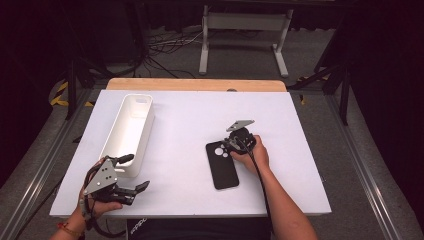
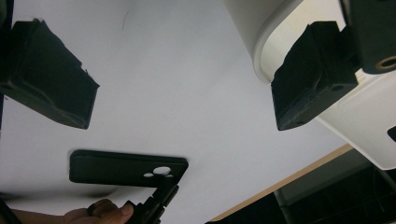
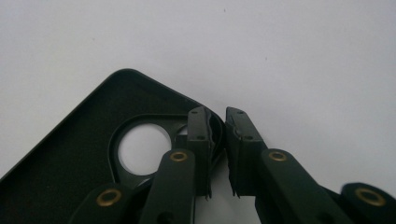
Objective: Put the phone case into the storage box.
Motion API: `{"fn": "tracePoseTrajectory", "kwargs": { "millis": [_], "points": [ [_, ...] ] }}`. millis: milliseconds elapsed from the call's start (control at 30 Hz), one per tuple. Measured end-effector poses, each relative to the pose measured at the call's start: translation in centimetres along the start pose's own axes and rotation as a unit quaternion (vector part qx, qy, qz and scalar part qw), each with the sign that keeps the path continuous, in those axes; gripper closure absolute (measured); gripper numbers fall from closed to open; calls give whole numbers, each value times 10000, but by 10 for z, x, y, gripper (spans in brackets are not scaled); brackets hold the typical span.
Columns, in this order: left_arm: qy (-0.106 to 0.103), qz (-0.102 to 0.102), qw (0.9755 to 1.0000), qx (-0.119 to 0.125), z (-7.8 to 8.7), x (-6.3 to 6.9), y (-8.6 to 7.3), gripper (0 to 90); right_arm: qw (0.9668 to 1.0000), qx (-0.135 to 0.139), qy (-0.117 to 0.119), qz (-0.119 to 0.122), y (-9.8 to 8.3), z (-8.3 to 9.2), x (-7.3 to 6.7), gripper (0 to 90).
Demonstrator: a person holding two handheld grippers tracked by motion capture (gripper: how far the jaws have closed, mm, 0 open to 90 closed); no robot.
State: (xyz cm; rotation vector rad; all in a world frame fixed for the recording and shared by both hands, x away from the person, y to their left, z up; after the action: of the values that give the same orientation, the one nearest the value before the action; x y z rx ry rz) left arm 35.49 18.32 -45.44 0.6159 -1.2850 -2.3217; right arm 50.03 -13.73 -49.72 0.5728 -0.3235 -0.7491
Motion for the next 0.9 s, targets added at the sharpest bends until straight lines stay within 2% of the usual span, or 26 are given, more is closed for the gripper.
{"fn": "tracePoseTrajectory", "kwargs": {
  "millis": [100,167,300,500,533,633,733,800,833,900],
  "points": [
    [14,-1,10000,-12,0,0,0,79,9997,184,-70,108,4,7,-3,821],
    [19,26,10000,0,1,0,0,79,9995,188,-115,221,5,10,-5,823],
    [41,16,10000,25,2,-1,1,81,9988,324,-226,272,8,15,-7,828],
    [-93,300,9995,52,-2,0,3,81,9954,713,-460,438,14,31,-13,846],
    [-135,228,9996,-33,-4,3,3,81,9949,738,-496,471,14,32,-15,849],
    [-119,182,9998,-13,-6,6,5,81,9939,805,-558,502,15,33,-17,870],
    [-225,255,9994,-45,-8,8,6,83,9927,917,-605,503,16,35,-18,894],
    [-206,244,9995,-20,-10,8,7,83,9928,871,-614,541,16,34,-19,894],
    [-235,231,9994,-51,-10,9,7,83,9946,732,-485,554,14,30,-21,893],
    [-256,196,9994,-96,-11,10,7,83,9947,710,-486,555,13,29,-21,893]
  ]
}}
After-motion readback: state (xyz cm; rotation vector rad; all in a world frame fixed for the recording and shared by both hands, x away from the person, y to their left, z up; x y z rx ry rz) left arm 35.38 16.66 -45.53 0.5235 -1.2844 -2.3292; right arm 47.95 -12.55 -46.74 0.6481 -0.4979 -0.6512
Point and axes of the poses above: each handheld gripper's, and its own axes: z roughly backward along the jaws, y roughly out of its top, x roughly to its right, the point moved 7 cm from there along -z, roughly forward along the jaws, and after that the axes turned 7 degrees about -x, right-handed, at the moved point
